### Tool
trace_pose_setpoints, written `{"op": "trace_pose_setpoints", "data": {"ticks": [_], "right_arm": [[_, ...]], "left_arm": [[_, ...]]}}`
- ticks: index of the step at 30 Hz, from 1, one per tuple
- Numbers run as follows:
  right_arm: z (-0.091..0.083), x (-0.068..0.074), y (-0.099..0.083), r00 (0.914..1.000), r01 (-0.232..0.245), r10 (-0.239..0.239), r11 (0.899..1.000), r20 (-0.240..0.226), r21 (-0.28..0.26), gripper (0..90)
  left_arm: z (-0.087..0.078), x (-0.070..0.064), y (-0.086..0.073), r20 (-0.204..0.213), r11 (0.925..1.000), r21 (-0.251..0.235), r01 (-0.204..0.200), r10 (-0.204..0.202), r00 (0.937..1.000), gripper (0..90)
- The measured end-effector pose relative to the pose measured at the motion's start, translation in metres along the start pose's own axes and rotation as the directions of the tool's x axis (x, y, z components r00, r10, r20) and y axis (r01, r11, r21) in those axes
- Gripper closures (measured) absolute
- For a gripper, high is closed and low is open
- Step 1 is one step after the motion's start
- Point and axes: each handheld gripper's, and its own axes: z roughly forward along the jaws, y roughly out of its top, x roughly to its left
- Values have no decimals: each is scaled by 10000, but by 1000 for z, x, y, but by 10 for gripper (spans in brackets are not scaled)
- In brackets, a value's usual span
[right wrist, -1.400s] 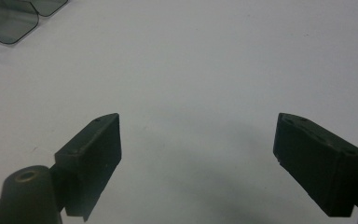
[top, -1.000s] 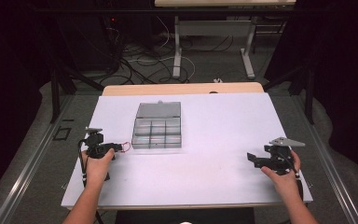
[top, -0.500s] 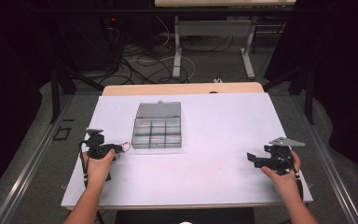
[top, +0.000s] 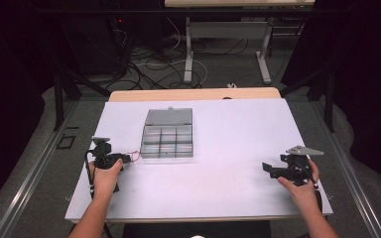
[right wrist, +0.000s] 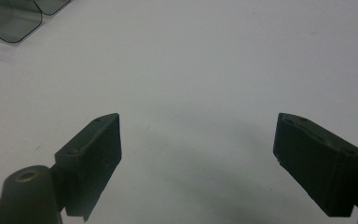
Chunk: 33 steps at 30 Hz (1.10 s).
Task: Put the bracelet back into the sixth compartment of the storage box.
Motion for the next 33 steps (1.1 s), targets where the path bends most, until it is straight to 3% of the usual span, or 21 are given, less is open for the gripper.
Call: {"op": "trace_pose_setpoints", "data": {"ticks": [14, 16, 22, 33], "right_arm": [[1, 0, 0, 10000, 7, -7, 10000, -30, 18, 151], [1, -1, -1, 9999, 91, -91, 9999, -49, 48, 151], [1, 0, 0, 10000, 17, -17, 10000, -40, 21, 151], [1, 0, 0, 10000, 19, -19, 10000, -52, 10, 152]], "left_arm": [[1, -1, -1, 14, 10000, -79, 37, -36, 10000, 894], [0, 0, -1, 58, 9999, -111, -89, 90, 9999, 897], [-3, 0, -2, 243, 9998, -191, 32, -27, 9997, 900], [-7, 2, -3, 185, 9984, -491, -277, 287, 9994, 900]]}}
